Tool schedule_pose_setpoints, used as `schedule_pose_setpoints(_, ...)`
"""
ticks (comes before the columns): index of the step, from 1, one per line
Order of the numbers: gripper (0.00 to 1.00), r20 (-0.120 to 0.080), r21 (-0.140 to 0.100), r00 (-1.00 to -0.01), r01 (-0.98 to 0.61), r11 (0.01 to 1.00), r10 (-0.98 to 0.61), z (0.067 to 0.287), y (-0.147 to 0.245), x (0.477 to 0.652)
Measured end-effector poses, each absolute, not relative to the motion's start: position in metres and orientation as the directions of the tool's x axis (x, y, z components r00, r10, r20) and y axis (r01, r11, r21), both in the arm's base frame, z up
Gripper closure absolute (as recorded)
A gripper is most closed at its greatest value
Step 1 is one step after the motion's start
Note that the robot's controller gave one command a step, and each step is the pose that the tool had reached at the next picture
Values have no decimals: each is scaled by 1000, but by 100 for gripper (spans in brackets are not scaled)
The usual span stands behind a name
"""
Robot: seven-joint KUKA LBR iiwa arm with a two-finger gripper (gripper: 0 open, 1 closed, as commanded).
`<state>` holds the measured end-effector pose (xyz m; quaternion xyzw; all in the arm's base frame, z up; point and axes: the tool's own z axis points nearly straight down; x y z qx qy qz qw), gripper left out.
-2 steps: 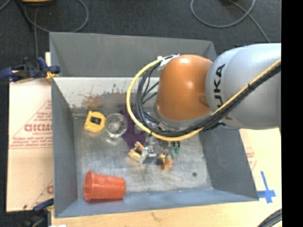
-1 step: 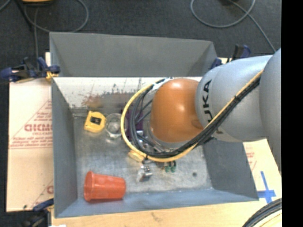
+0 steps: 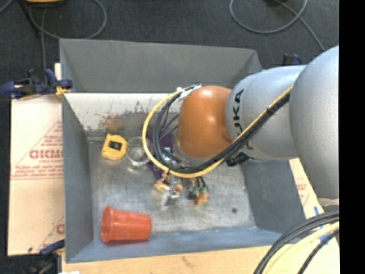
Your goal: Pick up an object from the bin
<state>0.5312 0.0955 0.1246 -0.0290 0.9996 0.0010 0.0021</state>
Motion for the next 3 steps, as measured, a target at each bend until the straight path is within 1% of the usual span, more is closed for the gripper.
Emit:
schedule_pose_setpoints(1,100,-3,5,-983,-186,983,-186,79,64,546)
schedule_pose_setpoints(2,100,-3,5,-983,-185,983,-185,79,64,546)
schedule_pose_setpoints(3,100,-8,0,-969,-246,969,-246,240,107,533)
